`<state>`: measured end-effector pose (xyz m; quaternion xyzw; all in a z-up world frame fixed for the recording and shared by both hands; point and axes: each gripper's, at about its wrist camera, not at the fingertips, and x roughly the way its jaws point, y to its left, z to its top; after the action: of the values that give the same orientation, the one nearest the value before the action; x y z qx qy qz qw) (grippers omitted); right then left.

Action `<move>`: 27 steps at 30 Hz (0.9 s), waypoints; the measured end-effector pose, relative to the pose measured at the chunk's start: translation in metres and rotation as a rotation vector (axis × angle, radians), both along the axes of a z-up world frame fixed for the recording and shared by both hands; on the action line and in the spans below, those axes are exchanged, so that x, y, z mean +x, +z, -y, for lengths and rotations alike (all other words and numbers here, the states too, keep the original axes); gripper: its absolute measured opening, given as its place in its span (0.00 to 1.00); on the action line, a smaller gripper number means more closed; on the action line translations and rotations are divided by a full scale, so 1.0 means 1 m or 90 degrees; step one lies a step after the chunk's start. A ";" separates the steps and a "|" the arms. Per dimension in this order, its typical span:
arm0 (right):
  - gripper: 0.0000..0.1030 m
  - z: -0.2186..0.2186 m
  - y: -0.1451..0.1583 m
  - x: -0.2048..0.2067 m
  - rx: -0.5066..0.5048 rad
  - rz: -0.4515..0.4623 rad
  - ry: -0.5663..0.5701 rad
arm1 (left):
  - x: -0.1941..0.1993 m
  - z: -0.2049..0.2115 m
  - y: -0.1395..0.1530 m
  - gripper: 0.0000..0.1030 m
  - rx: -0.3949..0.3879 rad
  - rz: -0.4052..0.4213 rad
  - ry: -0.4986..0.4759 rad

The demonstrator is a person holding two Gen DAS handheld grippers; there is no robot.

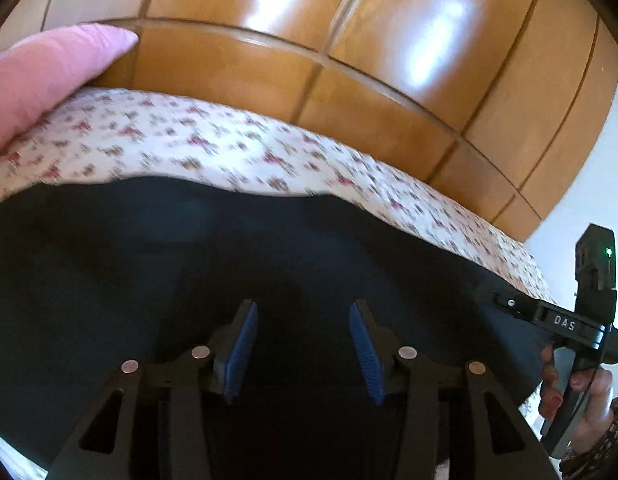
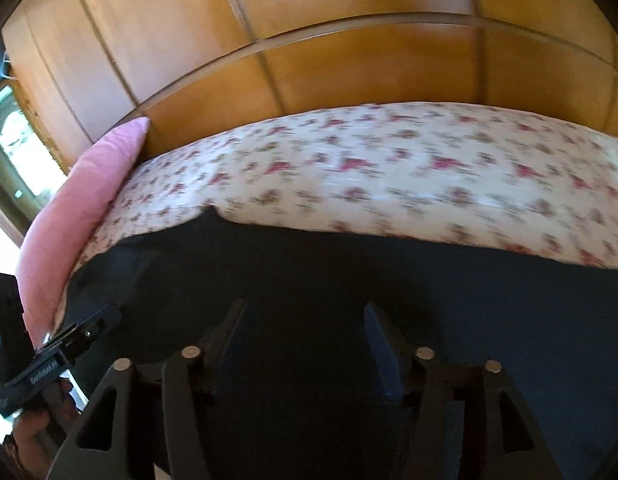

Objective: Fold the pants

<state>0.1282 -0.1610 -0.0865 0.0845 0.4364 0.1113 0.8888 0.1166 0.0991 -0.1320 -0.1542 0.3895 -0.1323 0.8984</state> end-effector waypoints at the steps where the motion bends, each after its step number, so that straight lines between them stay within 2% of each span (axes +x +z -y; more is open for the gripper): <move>1: 0.60 0.010 0.000 -0.005 -0.008 0.000 -0.010 | -0.002 0.006 -0.004 0.48 0.000 -0.007 -0.003; 3: 0.62 0.035 0.000 -0.020 -0.033 -0.001 -0.035 | -0.004 0.014 -0.011 0.50 0.011 -0.014 0.000; 5: 0.62 0.057 -0.001 -0.033 -0.057 -0.001 -0.060 | -0.009 0.021 -0.014 0.50 0.039 0.003 0.002; 8: 0.62 0.103 -0.001 -0.057 -0.051 -0.003 -0.113 | -0.012 0.029 -0.014 0.51 0.073 0.006 -0.007; 11: 0.62 0.162 -0.003 -0.083 0.009 -0.003 -0.197 | -0.014 0.033 -0.014 0.53 0.093 0.008 -0.005; 13: 0.63 0.194 -0.004 -0.100 0.039 0.006 -0.247 | -0.014 0.035 -0.015 0.58 0.093 0.010 -0.004; 17: 0.63 0.256 -0.005 -0.134 0.091 0.033 -0.339 | -0.015 0.041 -0.016 0.62 0.122 0.015 -0.010; 23: 0.63 0.309 -0.014 -0.165 0.138 0.058 -0.441 | -0.015 0.040 -0.016 0.63 0.120 0.012 -0.011; 27: 0.63 0.343 -0.034 -0.170 0.218 0.059 -0.487 | -0.015 0.040 -0.016 0.63 0.119 0.011 -0.012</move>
<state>-0.0414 -0.5044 -0.1206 0.3817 0.3085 -0.1519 0.8579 0.1015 0.0592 -0.1485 -0.0647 0.3936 -0.1049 0.9110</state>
